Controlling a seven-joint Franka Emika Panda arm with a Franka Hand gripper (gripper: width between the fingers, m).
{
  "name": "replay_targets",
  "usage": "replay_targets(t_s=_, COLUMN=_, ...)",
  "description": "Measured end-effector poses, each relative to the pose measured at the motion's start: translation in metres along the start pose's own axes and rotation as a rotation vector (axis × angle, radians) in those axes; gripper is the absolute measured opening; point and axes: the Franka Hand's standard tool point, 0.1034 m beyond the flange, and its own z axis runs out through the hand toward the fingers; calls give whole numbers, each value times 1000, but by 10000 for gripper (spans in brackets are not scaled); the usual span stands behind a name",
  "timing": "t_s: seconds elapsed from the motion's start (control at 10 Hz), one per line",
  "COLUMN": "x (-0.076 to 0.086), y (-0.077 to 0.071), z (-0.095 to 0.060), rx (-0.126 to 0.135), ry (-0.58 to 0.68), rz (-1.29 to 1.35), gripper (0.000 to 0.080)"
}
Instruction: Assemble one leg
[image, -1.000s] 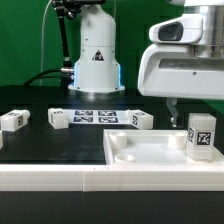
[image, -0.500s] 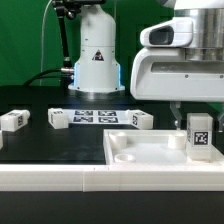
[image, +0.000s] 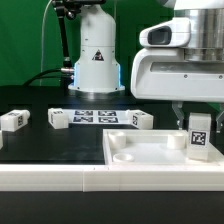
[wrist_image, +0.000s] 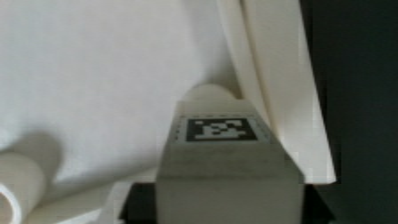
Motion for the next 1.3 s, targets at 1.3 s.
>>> replay_targets(t_s=1.3, x=-3, y=-3, z=2, rx=39, ry=11, rz=1331, gripper=291)
